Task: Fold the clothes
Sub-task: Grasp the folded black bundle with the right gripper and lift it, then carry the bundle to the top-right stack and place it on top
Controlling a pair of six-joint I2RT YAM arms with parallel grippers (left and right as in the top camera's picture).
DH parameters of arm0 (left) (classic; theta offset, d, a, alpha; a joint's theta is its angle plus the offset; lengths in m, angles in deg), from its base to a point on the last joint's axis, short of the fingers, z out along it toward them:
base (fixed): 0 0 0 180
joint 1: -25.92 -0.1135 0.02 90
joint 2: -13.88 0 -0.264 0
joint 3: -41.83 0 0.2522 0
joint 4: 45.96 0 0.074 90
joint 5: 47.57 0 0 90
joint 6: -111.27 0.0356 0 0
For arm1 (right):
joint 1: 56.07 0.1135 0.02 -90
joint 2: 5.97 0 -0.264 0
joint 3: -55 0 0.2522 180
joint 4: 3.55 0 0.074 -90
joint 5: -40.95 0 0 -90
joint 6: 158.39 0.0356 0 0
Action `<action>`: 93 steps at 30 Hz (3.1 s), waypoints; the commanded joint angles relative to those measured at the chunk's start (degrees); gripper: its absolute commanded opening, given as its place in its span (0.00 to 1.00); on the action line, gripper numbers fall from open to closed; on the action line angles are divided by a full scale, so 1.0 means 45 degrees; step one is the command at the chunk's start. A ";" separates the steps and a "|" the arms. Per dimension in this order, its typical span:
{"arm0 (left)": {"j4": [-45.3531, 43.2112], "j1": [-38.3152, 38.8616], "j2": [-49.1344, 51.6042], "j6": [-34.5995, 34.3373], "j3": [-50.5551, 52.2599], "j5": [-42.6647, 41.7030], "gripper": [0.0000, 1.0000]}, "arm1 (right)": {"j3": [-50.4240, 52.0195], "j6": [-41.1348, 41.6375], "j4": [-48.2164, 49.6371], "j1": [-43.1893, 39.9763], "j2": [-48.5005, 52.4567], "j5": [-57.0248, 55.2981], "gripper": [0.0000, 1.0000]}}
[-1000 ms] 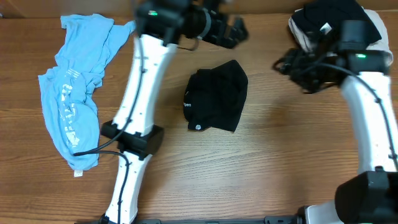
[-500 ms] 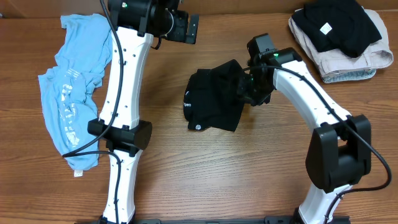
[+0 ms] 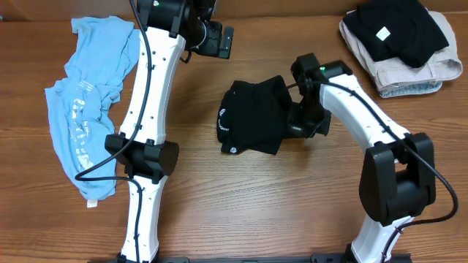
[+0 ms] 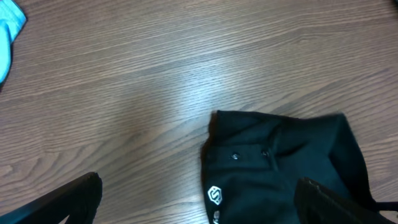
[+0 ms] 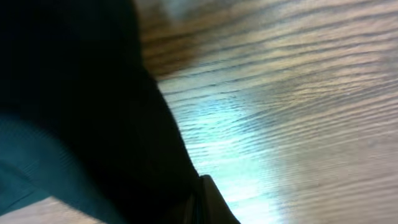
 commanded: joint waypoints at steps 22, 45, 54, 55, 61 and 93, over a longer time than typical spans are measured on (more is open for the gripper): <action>-0.0321 -0.0044 -0.0097 0.0355 0.0112 0.0481 1.00 | 0.1234 -0.1025 0.3555 -0.0117 -0.0374 0.1588 0.91; -0.0330 -0.0053 -0.0097 0.0350 0.0112 0.0491 1.00 | 0.1243 0.1739 0.5625 0.0321 0.1613 0.4333 0.41; -0.0311 -0.0053 -0.0097 0.0355 0.0112 0.1001 1.00 | 0.1122 0.1967 0.6960 0.0534 0.1588 0.4449 0.04; -0.0306 -0.0058 -0.0097 0.0350 0.0112 0.1151 1.00 | 0.1025 0.1705 0.6989 0.0432 0.1554 0.4677 0.04; -0.0272 -0.0058 -0.0097 0.0350 0.0112 0.1525 1.00 | 0.0121 0.1481 0.6936 -0.0437 0.0554 0.6309 0.04; -0.0806 -0.0073 -0.0097 0.0345 0.0112 0.1715 1.00 | -0.3628 0.2438 1.5582 -0.7737 -0.1622 0.8087 0.04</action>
